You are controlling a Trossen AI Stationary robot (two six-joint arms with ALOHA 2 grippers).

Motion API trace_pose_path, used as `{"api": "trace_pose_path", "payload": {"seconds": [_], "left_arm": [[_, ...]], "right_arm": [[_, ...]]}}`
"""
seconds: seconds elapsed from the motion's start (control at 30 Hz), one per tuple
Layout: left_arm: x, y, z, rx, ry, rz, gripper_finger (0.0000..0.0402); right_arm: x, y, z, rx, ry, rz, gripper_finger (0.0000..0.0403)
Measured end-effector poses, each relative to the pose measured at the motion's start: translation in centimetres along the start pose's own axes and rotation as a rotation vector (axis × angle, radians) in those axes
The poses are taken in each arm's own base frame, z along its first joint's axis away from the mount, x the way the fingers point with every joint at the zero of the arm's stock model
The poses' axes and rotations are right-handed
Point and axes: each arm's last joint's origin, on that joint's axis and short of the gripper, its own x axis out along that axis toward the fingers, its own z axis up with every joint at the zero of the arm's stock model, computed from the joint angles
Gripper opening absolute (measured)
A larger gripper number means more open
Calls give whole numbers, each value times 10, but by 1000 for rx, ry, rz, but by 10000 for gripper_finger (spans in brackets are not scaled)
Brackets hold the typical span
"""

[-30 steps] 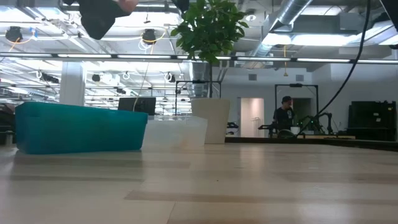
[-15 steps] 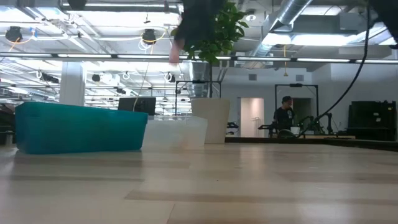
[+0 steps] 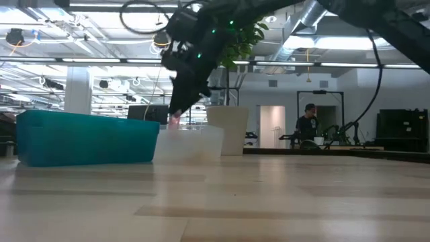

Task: Pick and place medicine bottles into bin by pill shape (circle, oval)
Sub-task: Put the pink pill bottle into the transparent bin

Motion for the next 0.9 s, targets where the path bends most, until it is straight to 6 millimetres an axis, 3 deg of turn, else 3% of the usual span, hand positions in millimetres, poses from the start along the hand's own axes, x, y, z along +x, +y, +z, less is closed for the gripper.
{"api": "trace_pose_path", "payload": {"seconds": [0.3, 0.47, 0.9], "left_arm": [[-3, 2, 2, -4, -15, 15, 258], [-3, 2, 2, -9, -14, 15, 258], [-3, 2, 1, -3, -11, 18, 258]], "right_arm": [[31, 2, -12, 1, 74, -50, 114], [31, 4, -13, -4, 75, -83, 125], [23, 3, -7, -1, 73, -36, 256]]}}
